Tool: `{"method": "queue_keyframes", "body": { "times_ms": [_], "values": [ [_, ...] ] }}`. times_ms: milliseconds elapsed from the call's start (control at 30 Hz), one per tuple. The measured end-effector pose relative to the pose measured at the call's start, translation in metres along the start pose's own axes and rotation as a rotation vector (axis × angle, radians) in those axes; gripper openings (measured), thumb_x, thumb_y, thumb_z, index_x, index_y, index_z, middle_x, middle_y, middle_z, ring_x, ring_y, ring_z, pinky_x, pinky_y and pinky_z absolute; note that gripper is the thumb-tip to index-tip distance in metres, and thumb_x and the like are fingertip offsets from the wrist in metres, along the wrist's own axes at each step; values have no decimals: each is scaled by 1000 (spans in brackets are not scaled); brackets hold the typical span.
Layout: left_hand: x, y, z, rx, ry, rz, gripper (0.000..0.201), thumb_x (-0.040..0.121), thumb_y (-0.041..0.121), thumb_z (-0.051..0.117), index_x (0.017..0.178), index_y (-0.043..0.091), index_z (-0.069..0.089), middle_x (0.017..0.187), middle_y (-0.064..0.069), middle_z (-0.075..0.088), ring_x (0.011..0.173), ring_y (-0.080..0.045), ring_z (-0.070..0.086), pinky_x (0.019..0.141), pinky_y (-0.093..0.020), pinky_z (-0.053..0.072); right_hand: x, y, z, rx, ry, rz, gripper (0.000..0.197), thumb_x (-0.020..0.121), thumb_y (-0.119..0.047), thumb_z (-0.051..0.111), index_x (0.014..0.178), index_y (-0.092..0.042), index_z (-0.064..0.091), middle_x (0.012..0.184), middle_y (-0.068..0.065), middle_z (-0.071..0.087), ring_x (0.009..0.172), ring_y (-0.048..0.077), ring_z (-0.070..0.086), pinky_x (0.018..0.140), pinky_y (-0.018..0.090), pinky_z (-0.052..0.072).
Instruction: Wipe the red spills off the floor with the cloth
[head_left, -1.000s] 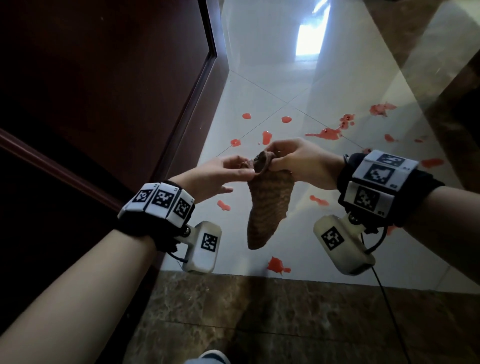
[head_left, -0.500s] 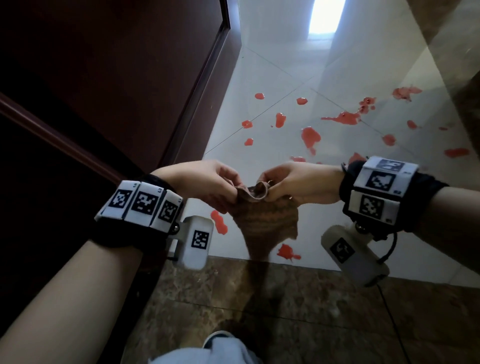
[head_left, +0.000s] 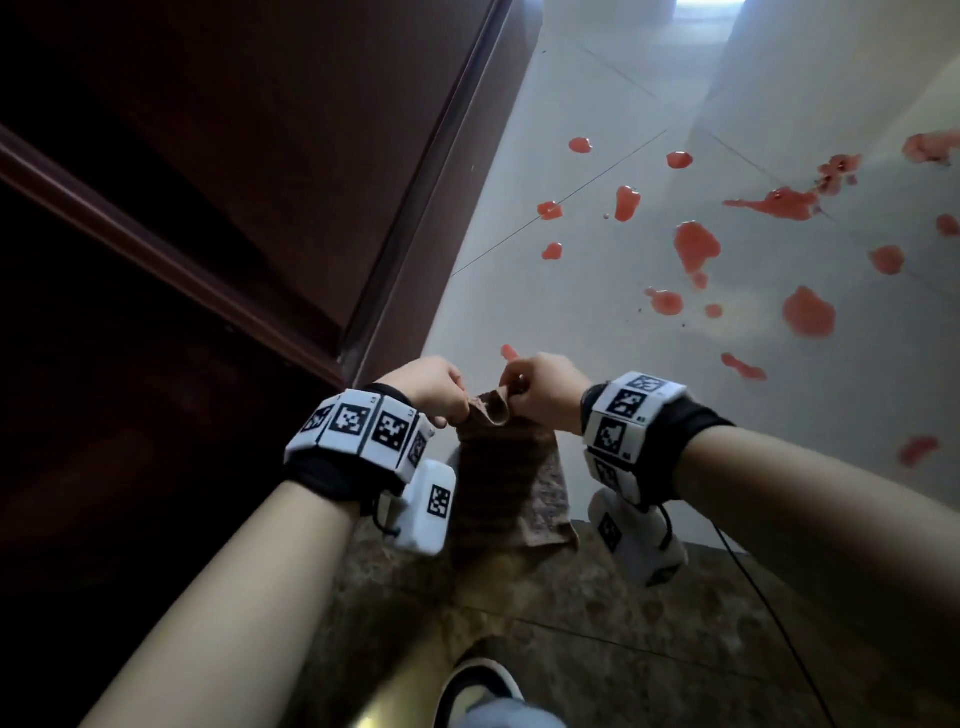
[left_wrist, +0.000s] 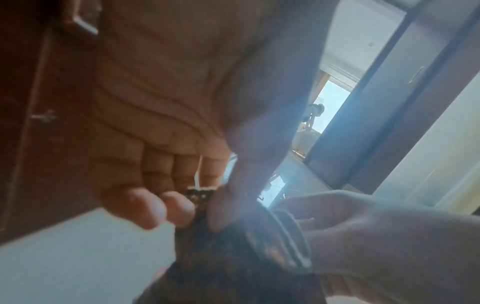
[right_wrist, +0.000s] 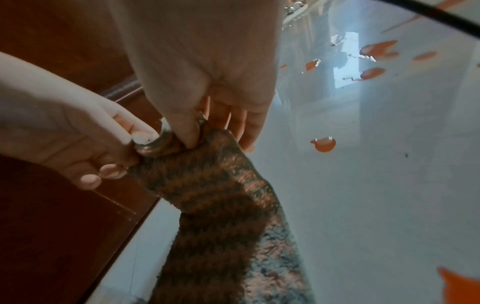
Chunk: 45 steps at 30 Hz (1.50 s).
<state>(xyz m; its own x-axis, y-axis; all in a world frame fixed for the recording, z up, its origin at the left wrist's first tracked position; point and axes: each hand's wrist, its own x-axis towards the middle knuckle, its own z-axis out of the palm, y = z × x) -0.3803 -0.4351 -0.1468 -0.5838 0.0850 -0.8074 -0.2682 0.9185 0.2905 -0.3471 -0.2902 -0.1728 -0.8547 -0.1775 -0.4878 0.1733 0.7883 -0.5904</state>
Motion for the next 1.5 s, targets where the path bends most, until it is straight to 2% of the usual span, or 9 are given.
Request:
{"method": "queue_keyframes", "body": {
  "times_ms": [167,333,533,700,833,1000,1167,1300,1500],
  "values": [
    [19,-12,9,-251,244,4,19,81,0,54,69,16,53,69,-3,57,55,-12,53,47,-20,46,17,9,17,212,245,30,24,84,-6,56,105,-10,67,107,15,68,101,32,61,82,30,45],
    [32,-21,22,-254,427,53,5,78,8,67,78,12,66,72,-1,60,74,-17,56,67,-21,40,13,30,40,155,332,-18,21,85,-2,53,94,-11,69,106,9,65,104,30,52,80,25,33],
    [25,-36,31,-79,101,4,20,72,-3,71,78,16,69,72,-2,64,79,-15,60,78,-25,49,-5,34,49,-207,155,-137,23,86,-24,52,95,-17,73,109,2,61,110,26,47,85,32,40],
    [19,-35,37,-82,31,-91,24,81,-2,54,87,15,69,71,-3,60,59,-14,51,36,-8,32,-10,34,60,-219,157,-210,28,87,-24,55,111,-12,62,119,8,54,113,29,47,83,34,43],
    [22,-33,49,-143,223,-169,19,63,29,67,56,13,58,68,-9,65,75,-27,67,67,-26,55,-14,35,78,-282,124,-301,32,75,-18,71,106,-9,67,110,13,60,101,33,59,69,37,53],
    [30,-34,62,-120,449,-228,36,72,44,68,84,11,73,96,-13,71,95,-33,65,79,-31,50,-9,35,89,-410,194,-327,35,38,-15,88,71,-13,74,68,3,64,57,20,65,33,18,42],
    [36,-30,62,-158,570,-233,25,77,37,67,83,14,74,97,-11,72,96,-32,66,80,-30,50,3,32,95,-531,362,-474,18,61,-14,58,70,-10,74,64,1,63,53,18,59,38,21,42],
    [43,-29,53,-164,625,-224,19,80,34,66,82,16,72,97,-10,72,97,-32,66,78,-29,48,21,29,100,-530,437,-514,40,73,-10,33,72,-9,73,65,3,62,53,20,58,46,25,46],
    [56,-20,42,-131,636,-176,15,81,33,65,84,17,67,100,-10,70,99,-31,64,78,-28,46,37,27,86,-618,387,-498,19,57,-13,67,74,-8,73,68,4,63,57,22,60,49,27,48]
  ]
}}
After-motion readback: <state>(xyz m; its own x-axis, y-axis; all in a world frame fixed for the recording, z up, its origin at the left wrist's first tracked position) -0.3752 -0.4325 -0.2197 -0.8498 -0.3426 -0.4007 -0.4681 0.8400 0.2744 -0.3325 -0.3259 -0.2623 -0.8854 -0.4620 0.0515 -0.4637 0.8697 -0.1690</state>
